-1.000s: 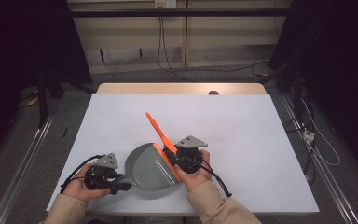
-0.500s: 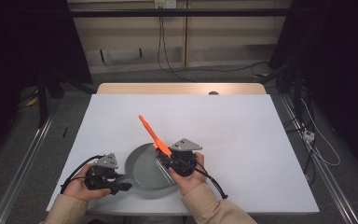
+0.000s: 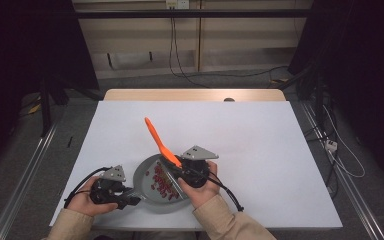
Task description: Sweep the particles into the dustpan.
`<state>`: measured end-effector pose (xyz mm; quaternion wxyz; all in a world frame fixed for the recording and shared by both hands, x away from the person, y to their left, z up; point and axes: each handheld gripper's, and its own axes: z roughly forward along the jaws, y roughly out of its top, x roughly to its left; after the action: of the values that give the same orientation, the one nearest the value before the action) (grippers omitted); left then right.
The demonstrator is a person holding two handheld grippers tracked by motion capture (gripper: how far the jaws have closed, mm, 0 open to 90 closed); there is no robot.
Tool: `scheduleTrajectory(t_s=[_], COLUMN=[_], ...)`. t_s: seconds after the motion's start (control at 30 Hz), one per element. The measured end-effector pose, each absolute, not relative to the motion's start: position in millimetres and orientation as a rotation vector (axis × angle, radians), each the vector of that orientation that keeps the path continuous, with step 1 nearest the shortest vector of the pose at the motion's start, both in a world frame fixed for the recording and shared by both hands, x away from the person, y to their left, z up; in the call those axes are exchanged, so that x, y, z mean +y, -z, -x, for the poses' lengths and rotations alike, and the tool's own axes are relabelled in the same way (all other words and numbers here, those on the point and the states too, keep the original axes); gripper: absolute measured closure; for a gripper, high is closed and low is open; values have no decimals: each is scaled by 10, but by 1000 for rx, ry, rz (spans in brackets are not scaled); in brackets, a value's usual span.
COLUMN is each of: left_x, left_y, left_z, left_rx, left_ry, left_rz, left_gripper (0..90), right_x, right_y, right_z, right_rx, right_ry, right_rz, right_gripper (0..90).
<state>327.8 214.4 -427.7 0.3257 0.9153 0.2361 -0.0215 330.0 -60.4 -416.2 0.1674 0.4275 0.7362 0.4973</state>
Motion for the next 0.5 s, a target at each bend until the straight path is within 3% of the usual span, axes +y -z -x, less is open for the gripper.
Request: scheduleTrajectory(t_s=[0.5], left_x=[2147], left_y=[4299], left_z=[-3286], left_rx=[621], left_ry=[77], left_rz=[-2387], left_gripper=[628], right_x=[-951], right_y=[4135], right_z=[-3462], right_rx=[2013], right_ry=[-1346], right_rz=[-1235], right_gripper=[709])
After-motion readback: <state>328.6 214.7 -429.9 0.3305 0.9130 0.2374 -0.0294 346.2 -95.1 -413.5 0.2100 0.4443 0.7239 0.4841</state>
